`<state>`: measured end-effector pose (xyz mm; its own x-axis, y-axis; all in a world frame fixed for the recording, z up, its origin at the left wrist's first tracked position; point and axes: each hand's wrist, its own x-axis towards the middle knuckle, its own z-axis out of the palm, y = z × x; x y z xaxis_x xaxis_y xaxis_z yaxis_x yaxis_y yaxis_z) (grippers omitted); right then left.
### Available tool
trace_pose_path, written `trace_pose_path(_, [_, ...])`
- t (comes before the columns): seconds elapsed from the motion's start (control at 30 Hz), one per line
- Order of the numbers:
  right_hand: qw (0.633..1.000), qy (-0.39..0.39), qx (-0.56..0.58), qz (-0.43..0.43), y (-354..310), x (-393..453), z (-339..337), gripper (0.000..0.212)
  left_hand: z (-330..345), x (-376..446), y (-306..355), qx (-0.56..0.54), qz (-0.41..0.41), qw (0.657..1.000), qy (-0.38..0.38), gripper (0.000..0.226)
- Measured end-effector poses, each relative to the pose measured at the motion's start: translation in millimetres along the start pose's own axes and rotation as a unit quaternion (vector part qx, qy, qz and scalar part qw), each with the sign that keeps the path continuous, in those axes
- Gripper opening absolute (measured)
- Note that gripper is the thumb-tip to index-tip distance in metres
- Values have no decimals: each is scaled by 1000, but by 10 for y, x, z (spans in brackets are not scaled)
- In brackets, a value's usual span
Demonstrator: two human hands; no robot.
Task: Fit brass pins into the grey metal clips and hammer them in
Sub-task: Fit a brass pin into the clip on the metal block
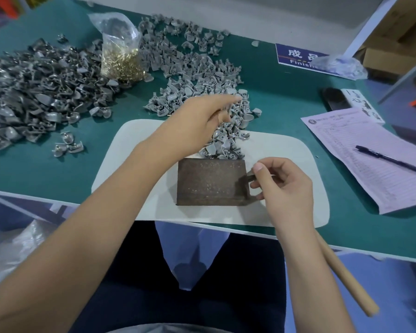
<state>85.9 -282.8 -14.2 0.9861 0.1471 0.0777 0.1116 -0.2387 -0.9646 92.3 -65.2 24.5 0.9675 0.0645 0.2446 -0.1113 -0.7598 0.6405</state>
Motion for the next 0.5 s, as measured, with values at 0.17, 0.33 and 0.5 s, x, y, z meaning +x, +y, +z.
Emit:
trace_pose_path(0.17, [997,-4,55,-57,-84,-132,29,19,-33,-706,152,-209,-45,973,82,11])
trace_pose_path(0.33, [992,-56,40,-110,-145,-261,139,30,87,-1104,78,-181,-92,975,94,16])
trace_pose_path(0.5, [986,-78,-20,-143,-202,-301,188,29,206,-1239,94,-153,-99,979,95,20])
